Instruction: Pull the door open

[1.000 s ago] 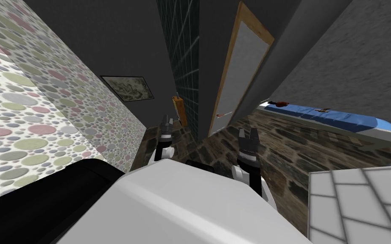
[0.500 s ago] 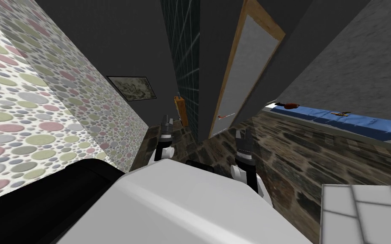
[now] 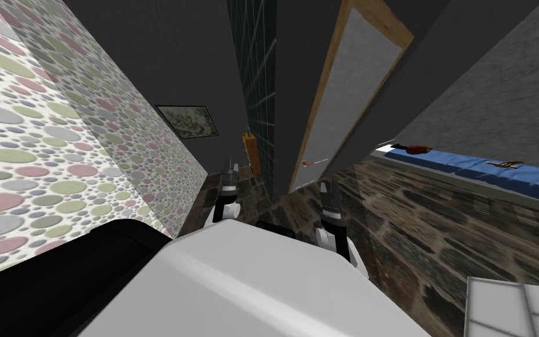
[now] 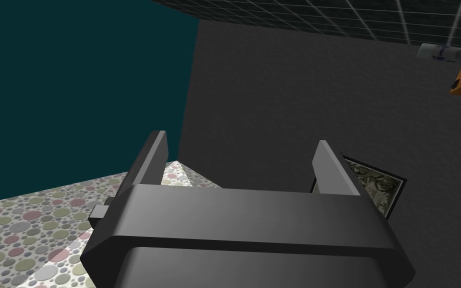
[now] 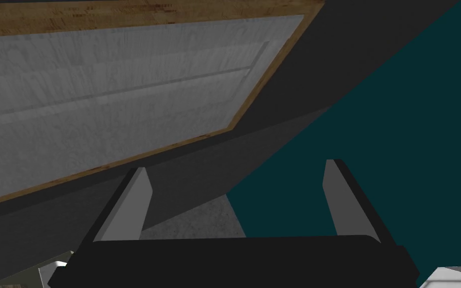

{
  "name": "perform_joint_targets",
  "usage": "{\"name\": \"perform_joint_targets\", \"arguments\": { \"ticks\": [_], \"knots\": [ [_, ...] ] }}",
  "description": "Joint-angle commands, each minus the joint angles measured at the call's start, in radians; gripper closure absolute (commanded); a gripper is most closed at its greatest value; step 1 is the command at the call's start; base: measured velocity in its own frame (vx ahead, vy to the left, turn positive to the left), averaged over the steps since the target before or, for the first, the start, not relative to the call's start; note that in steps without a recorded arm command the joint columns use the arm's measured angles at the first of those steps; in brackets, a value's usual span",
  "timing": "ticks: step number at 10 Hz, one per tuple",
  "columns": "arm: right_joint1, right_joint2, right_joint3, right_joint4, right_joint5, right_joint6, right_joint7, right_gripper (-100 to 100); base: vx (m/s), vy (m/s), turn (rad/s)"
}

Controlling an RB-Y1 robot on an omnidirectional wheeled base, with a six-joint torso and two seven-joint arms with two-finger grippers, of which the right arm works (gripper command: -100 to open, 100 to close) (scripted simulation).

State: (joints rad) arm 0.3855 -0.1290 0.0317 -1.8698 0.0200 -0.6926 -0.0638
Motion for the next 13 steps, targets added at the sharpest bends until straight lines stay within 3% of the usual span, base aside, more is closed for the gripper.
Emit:
{"name": "perform_joint_targets", "arguments": {
  "ticks": [1, 13],
  "knots": [
    [-0.009, -0.012, 0.002, 0.038, -0.004, -0.010, -0.011, -100, 0.075, -0.076, 0.113],
    [-0.099, -0.080, 0.035, 0.345, -0.028, -0.076, -0.079, -100, 0.076, -0.094, 0.119]
  ]
}}
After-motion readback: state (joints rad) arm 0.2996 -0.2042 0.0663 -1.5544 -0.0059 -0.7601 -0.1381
